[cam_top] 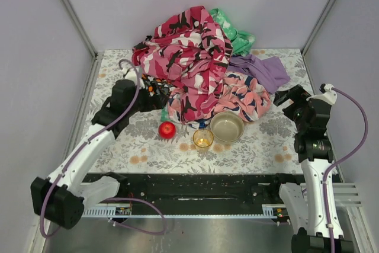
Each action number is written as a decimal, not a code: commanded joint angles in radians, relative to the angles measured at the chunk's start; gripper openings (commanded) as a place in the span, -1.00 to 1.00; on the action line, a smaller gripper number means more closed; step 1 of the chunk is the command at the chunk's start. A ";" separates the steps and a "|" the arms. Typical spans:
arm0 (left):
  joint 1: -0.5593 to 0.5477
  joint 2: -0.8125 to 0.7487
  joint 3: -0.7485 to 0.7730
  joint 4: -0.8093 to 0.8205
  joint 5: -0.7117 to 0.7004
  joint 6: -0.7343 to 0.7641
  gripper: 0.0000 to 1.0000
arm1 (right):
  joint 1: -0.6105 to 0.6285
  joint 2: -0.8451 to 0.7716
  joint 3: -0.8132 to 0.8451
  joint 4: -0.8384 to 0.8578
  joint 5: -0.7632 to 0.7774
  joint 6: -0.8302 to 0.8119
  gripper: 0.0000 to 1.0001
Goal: Pick out a specific cloth from the pile
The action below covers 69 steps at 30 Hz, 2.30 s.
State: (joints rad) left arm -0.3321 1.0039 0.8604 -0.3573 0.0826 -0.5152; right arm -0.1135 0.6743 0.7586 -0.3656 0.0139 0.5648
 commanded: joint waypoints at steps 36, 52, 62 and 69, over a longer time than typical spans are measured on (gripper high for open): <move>-0.299 1.531 1.593 -0.384 -0.509 0.346 -1.00 | -0.003 0.234 0.031 0.154 -0.111 -0.207 0.99; 0.064 1.429 1.499 -0.272 -0.452 0.351 -1.00 | 0.005 1.170 0.676 0.096 -0.426 -0.597 0.99; 0.068 1.438 1.458 -0.263 -0.408 0.362 -1.00 | 0.151 1.628 1.134 -0.177 -0.040 -0.844 0.99; 0.068 1.371 1.407 -0.261 -0.296 0.354 -0.01 | 0.199 1.655 1.199 -0.194 0.279 -0.809 -0.76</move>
State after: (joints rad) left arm -0.2752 2.4836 2.2902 -0.6662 -0.2764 -0.1574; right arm 0.0658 2.3356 1.9175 -0.5293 0.0715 -0.2543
